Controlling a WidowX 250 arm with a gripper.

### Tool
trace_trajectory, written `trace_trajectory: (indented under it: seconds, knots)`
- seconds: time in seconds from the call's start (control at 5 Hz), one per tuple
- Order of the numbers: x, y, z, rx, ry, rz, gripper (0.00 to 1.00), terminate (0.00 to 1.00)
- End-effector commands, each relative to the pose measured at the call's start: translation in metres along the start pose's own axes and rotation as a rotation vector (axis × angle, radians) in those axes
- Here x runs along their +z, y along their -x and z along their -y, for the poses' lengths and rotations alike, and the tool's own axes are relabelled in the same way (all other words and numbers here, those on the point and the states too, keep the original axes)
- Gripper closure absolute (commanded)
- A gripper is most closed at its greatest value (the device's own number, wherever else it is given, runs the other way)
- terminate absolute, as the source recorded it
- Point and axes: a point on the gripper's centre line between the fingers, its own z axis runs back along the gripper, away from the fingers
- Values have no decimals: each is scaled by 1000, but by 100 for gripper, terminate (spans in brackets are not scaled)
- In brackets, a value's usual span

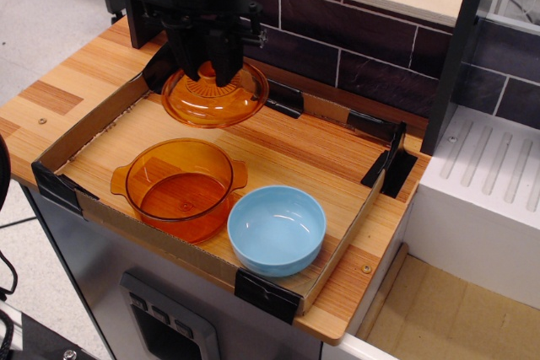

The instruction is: Take lid off pot

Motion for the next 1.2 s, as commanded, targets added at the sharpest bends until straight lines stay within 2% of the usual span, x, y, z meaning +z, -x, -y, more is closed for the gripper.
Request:
trace_trajectory:
  seconds: [0.0, 0.4, 0.6, 0.8, 1.0]
  knots:
    - [-8, -23, -21, 48, -35, 61, 100, 0]
    - [-30, -33, -50, 66, -73, 67, 100, 0]
    - [-43, -33, -58, 68, -109, 77, 100, 0]
    - [-51, -31, -60, 58, -131, 61, 100, 0]
    - [-52, -26, -58, 42, -122, 45, 0, 0]
